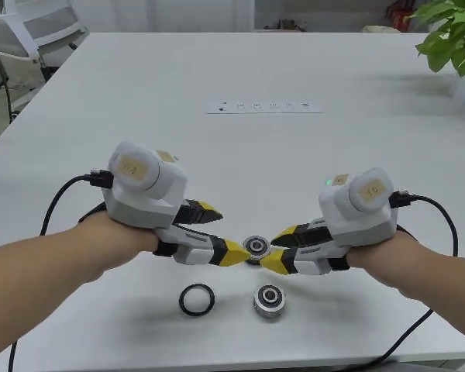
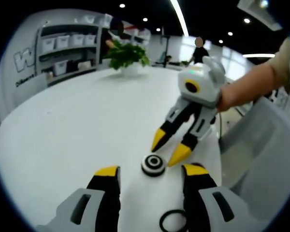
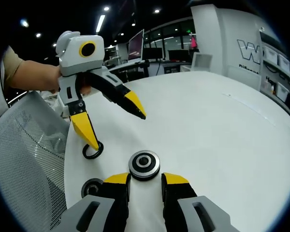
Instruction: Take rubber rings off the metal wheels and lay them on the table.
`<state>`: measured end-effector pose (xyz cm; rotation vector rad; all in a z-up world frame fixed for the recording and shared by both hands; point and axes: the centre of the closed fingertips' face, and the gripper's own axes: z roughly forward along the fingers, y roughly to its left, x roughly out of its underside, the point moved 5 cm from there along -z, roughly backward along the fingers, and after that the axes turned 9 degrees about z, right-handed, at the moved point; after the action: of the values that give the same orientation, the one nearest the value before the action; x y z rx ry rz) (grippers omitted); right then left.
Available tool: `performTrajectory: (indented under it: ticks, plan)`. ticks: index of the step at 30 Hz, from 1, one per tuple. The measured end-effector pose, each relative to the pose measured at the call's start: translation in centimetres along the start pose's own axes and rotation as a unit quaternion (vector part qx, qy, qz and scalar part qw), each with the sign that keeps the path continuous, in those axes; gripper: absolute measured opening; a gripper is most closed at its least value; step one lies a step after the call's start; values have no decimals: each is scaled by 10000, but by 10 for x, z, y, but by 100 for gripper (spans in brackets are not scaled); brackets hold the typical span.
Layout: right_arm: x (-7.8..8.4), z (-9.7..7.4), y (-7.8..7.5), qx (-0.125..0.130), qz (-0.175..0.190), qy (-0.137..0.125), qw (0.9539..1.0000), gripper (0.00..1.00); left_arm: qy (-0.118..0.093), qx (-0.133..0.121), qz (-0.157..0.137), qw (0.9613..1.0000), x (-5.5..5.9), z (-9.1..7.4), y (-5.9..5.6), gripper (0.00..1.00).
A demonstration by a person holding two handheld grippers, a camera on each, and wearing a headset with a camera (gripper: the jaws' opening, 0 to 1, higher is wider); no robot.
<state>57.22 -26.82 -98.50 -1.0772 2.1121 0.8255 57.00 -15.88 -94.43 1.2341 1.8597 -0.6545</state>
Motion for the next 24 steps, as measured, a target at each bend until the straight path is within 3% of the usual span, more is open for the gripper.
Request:
performTrajectory:
  ticks: [24]
  plan:
    - [3, 2, -2, -26, 11, -34, 10000, 15, 163, 261, 183, 9994, 2, 30, -9, 36]
